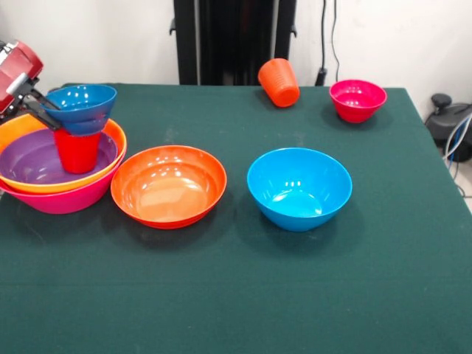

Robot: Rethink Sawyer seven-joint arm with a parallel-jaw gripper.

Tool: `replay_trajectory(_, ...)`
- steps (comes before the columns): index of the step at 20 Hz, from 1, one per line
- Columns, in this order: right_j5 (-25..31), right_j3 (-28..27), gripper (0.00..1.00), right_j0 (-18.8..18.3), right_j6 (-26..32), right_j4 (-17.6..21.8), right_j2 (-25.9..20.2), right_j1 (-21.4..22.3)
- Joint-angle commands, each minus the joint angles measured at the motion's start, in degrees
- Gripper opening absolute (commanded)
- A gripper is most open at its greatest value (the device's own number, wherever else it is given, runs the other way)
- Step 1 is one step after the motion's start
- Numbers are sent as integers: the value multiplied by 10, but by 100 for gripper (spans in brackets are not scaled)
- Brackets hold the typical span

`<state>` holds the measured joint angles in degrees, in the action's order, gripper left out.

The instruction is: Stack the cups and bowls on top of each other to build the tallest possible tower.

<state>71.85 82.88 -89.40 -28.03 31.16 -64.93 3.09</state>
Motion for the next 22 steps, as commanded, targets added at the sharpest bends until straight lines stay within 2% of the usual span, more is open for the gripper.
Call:
replay_trajectory(1,12,-46,0,45,155,30,25,11)
replay_trajectory(22,6,-79,0,55,181,24,30,-19)
